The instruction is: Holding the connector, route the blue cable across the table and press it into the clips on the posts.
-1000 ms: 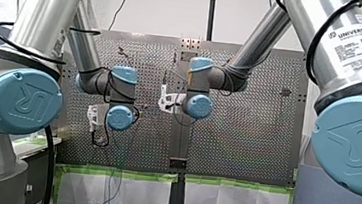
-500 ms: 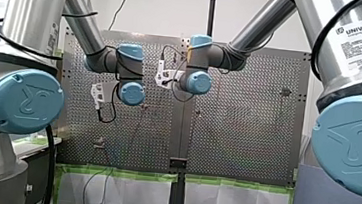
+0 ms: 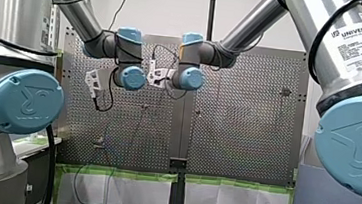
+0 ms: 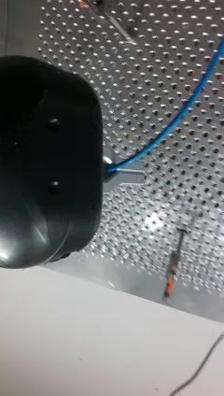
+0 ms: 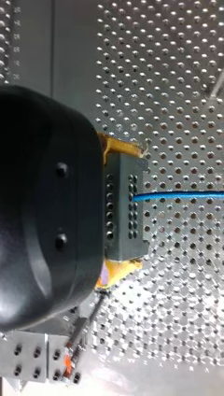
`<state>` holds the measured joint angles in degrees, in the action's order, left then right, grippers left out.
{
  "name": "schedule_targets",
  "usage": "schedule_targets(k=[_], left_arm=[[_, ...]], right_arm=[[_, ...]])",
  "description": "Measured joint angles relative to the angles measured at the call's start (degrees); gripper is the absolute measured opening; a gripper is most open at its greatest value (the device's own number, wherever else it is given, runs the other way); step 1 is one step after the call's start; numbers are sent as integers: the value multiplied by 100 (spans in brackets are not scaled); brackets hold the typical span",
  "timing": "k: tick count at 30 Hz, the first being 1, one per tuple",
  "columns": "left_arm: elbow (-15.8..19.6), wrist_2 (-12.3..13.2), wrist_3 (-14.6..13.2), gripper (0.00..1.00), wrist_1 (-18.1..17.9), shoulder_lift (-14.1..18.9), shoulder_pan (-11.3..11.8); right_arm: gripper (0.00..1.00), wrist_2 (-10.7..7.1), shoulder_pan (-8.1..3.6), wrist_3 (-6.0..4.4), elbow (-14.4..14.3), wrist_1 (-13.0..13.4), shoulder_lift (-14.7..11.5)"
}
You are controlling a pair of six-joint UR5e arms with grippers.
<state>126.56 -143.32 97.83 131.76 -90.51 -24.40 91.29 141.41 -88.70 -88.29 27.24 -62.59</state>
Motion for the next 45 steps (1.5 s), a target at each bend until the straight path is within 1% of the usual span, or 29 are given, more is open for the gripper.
schedule_targets(k=[2,4,6,11,14,19,23,27,32,38,41,45], left_arm=[[-1,-90,-64,0,107,107,12],[-8,-106,-144,0,214,215,35],[-31,-72,-186,0,303,303,65],[-203,128,-234,0,541,541,170],[-365,295,-271,0,712,711,248],[-621,585,-322,0,1009,1010,360],[-725,716,-345,0,1228,1226,482],[-752,897,-420,0,1444,1377,675],[-759,1141,-588,0,1694,1382,923],[-854,1482,-708,0,2035,1110,1264],[-922,1646,-663,0,2186,950,1420],[-1005,1853,-501,0,2186,869,1515]], right_arm=[[0,-3,40,2,103,-103,0],[0,-4,83,6,212,-212,0],[0,-5,113,1,311,-311,-2],[0,-8,155,-32,593,-592,0],[0,-12,150,-82,745,-744,1],[0,-44,106,-183,1012,-1011,4],[0,-74,88,-206,1217,-1217,4],[0,-119,71,-215,1414,-1414,12],[0,-234,60,-284,1670,-1670,78],[0,-282,107,-301,1946,-1946,288],[0,-290,122,-305,2096,-2050,336],[0,-294,102,-313,2310,-2107,363]])
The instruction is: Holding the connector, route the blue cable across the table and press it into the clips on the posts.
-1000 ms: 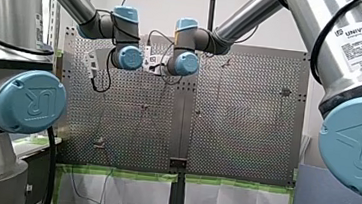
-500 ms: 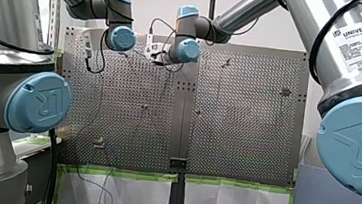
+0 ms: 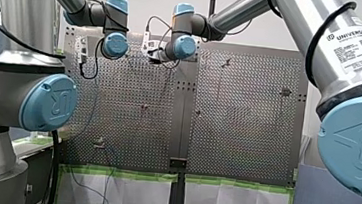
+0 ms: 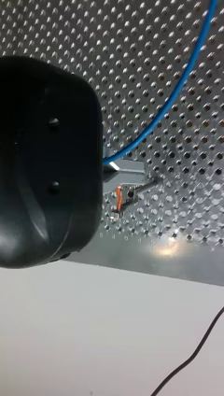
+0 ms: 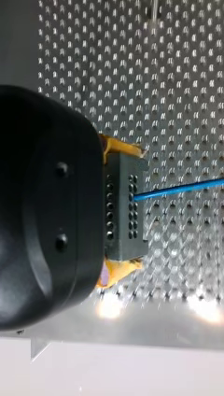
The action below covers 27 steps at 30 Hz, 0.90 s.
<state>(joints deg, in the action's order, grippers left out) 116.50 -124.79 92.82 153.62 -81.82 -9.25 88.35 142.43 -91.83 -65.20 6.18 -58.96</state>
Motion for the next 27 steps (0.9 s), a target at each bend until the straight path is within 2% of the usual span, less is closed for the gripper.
schedule_targets(k=[6,13,21,27], left_arm=[[-98,309,160,0,-28,-58,60],[-391,692,281,0,-37,-393,228],[-599,1076,266,0,82,-599,531],[-607,1157,245,0,94,-543,778]], right_arm=[[0,-1,-13,-24,331,-156,148],[0,-7,33,-28,727,-431,443],[0,-31,46,-40,1134,-548,484],[0,-31,39,-122,1471,-754,491]])
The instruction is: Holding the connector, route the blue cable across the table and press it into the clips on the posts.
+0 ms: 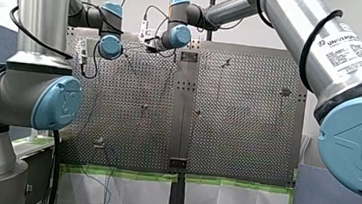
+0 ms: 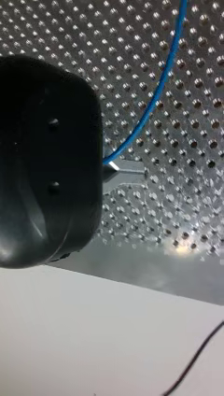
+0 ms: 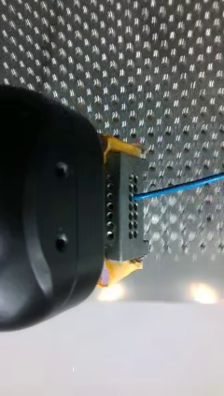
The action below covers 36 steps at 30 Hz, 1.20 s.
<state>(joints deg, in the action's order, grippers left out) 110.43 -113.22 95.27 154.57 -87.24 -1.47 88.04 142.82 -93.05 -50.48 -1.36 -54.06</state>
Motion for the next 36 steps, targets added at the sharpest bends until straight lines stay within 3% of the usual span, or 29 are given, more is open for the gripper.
schedule_targets(k=[6,13,24,36], left_arm=[[1,245,186,0,-244,18,78],[1,600,308,0,-389,-14,169],[2,450,200,0,-165,-9,255],[-74,841,379,0,-346,-134,449]], right_arm=[[0,11,-26,-20,310,-57,6],[0,20,35,-25,381,-88,29],[0,125,133,-23,369,-244,162],[0,125,107,-22,378,-196,385]])
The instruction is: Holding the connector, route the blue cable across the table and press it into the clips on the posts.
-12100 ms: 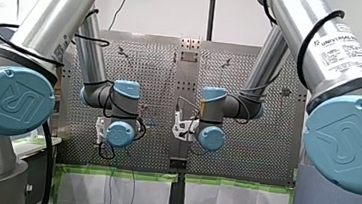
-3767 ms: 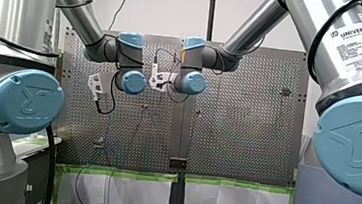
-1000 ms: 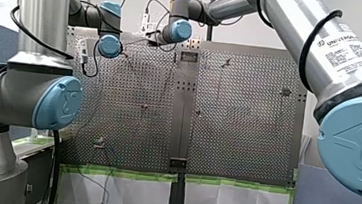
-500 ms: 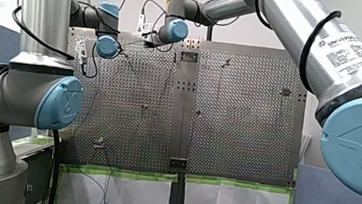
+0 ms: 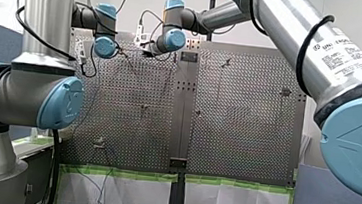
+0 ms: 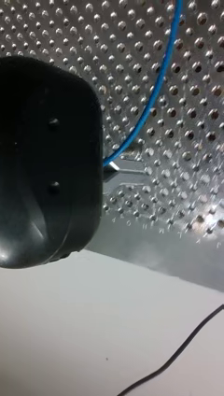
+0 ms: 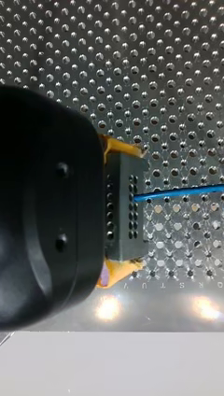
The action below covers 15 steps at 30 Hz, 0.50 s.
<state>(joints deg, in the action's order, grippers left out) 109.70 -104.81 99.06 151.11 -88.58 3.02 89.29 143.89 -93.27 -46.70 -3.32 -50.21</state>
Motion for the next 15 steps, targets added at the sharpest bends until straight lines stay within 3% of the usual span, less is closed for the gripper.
schedule_targets(k=[15], left_arm=[[-110,401,198,0,-303,-169,303]], right_arm=[[0,-40,-73,-2,124,16,115]])
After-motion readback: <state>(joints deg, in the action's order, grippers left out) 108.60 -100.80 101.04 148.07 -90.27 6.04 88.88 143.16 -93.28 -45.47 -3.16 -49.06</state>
